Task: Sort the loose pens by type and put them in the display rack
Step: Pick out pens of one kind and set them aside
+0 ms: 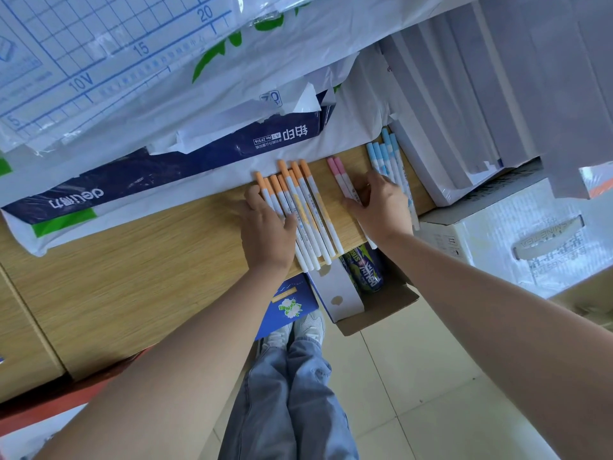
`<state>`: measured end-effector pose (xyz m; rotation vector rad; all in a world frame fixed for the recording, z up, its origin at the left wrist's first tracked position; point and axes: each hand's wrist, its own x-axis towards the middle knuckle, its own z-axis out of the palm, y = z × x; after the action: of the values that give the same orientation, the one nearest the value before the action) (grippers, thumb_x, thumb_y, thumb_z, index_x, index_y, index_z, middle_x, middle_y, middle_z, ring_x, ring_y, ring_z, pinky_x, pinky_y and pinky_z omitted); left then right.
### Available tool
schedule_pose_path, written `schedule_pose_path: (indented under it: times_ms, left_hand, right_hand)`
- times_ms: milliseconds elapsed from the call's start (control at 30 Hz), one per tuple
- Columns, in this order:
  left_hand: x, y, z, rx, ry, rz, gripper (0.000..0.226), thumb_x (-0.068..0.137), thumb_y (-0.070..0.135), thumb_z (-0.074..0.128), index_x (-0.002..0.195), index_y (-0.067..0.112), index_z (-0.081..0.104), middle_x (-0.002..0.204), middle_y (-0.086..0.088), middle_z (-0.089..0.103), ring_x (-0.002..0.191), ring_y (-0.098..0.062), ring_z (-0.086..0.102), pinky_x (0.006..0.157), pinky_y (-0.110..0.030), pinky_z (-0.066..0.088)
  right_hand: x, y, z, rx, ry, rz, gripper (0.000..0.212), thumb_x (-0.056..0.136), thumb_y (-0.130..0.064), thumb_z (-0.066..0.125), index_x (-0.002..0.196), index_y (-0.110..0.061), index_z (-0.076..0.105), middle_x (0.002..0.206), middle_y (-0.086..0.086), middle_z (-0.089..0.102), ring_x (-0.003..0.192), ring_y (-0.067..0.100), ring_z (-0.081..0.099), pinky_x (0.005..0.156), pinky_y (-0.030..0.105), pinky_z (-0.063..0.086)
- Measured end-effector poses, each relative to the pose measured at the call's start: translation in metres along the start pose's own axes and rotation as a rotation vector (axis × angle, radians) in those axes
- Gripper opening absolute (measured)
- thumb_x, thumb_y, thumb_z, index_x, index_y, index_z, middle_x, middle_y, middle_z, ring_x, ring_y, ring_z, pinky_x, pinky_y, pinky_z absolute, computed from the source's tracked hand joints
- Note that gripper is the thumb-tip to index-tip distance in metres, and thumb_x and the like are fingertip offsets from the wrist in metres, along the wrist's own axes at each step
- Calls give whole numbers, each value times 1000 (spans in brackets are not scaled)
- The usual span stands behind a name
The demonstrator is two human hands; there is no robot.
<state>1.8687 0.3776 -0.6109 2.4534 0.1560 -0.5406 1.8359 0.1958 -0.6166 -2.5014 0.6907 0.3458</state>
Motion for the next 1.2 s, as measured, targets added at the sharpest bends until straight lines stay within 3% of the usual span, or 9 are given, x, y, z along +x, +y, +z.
schedule_pose_path:
  times_ms: [167, 300, 433, 600, 767, 933, 1067, 1200]
  left_hand:
    - [-10, -1, 4, 11, -30, 24, 49, 88, 14, 65, 129, 3, 39, 125, -16, 51, 104, -28, 58, 79, -29, 47]
    - [-10, -3, 2, -9, -26, 19, 39, 89, 15, 64, 121, 4, 43, 119, -12, 57, 102, -25, 60, 76, -24, 45]
    - [-8, -5, 1, -13, -22, -1, 33, 90, 11, 63, 118, 6, 46, 115, -11, 62, 100, -23, 62, 72, -16, 39]
    - [-10, 0, 8, -57, -60, 9, 30, 88, 10, 65, 113, 7, 48, 107, -11, 65, 96, -24, 64, 75, -22, 43]
    - [-12, 2, 9, -52, -76, 7, 29, 89, 16, 64, 112, 8, 48, 106, -11, 65, 95, -25, 63, 74, -24, 40]
    - [-13, -8, 1, -1, -107, -9, 35, 91, 25, 61, 119, 11, 45, 112, -10, 63, 100, -24, 63, 74, -28, 43]
    - [-18, -16, -10, 55, -129, -17, 33, 93, 28, 58, 121, 14, 47, 116, -9, 60, 105, -24, 59, 74, -30, 39]
    - [-25, -23, -28, 48, -137, 2, 21, 94, 26, 54, 112, 16, 55, 115, -4, 59, 98, -21, 57, 73, -27, 38]
  right_hand:
    - [-8, 2, -3, 93, 71, -14, 39, 78, -18, 75, 109, -6, 56, 97, 8, 58, 81, 23, 57, 71, 39, 52]
    - [-10, -21, 9, 156, 35, -163, 28, 81, -23, 73, 101, -10, 59, 88, 0, 60, 68, 15, 56, 62, 32, 52]
    - [-10, -28, 26, 91, -54, -164, 30, 80, -23, 73, 99, -7, 57, 83, 6, 63, 70, 21, 58, 60, 29, 46]
    - [-18, -14, 22, 77, -61, -125, 25, 79, -23, 74, 89, -8, 57, 74, 2, 59, 65, 18, 55, 60, 34, 51]
    - [-21, -11, 19, 60, -83, -119, 28, 80, -27, 74, 92, -7, 59, 75, 2, 60, 67, 17, 56, 60, 30, 50]
    - [-19, -14, 18, 93, -46, -123, 21, 84, -26, 68, 92, -7, 61, 81, 4, 63, 71, 19, 59, 64, 37, 53]
    - [-20, -19, 9, 89, -16, -124, 14, 87, -22, 63, 96, -11, 63, 90, 2, 65, 72, 15, 59, 61, 28, 48]
    - [-32, -39, 3, 123, -14, -190, 11, 90, -20, 61, 96, -12, 64, 80, -4, 61, 64, 12, 55, 58, 27, 46]
